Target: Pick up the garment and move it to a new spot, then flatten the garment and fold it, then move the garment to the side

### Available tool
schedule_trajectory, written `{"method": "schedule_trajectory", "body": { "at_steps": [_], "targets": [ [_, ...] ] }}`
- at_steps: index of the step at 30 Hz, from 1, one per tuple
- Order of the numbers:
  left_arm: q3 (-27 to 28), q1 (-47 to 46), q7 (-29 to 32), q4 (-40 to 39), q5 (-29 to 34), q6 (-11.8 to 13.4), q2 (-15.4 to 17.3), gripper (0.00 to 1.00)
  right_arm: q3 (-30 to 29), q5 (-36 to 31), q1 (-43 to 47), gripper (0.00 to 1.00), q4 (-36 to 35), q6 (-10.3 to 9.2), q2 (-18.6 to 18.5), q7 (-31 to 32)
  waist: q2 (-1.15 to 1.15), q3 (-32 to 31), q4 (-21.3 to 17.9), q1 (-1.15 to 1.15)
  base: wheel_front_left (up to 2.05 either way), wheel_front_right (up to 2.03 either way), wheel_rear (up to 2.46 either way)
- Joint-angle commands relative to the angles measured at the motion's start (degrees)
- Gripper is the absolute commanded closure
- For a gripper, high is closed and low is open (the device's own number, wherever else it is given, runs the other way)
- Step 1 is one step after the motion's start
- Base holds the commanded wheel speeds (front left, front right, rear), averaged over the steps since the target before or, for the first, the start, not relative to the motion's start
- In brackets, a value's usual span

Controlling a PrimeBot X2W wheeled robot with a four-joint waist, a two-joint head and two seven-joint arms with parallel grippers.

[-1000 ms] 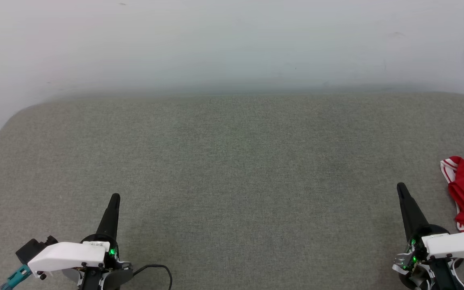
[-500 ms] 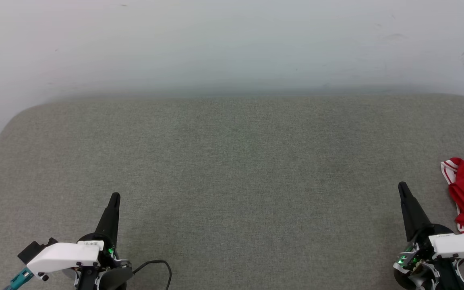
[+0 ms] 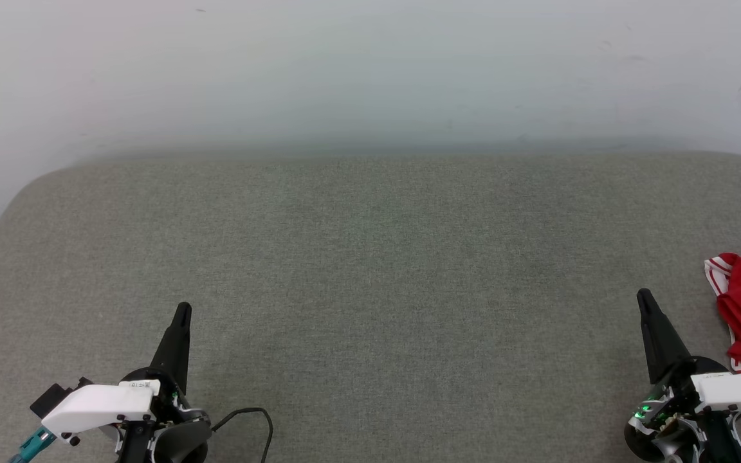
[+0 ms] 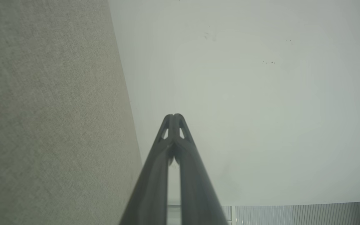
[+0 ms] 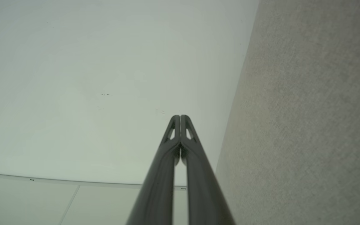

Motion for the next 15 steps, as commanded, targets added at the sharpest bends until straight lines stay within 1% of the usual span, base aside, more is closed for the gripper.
{"method": "schedule_trajectory", "body": {
  "at_steps": [1,15],
  "targets": [
    [0.22,-0.32,0.18,0.01,-0.06,-0.22,-0.13,1.00,-0.01,0.21,-0.62,1.00,0.08,-0.04,0.22,0.06,0.00,0.00,0.00,0.00,0.00,0.00,0.00],
    [0.20,-0.32,0.17,-0.01,-0.06,-0.22,-0.13,1.00,-0.01,0.21,-0.61,1.00,0.07,-0.04,0.22,0.05,0.00,0.00,0.00,0.00,0.00,0.00,0.00]
  ]
}}
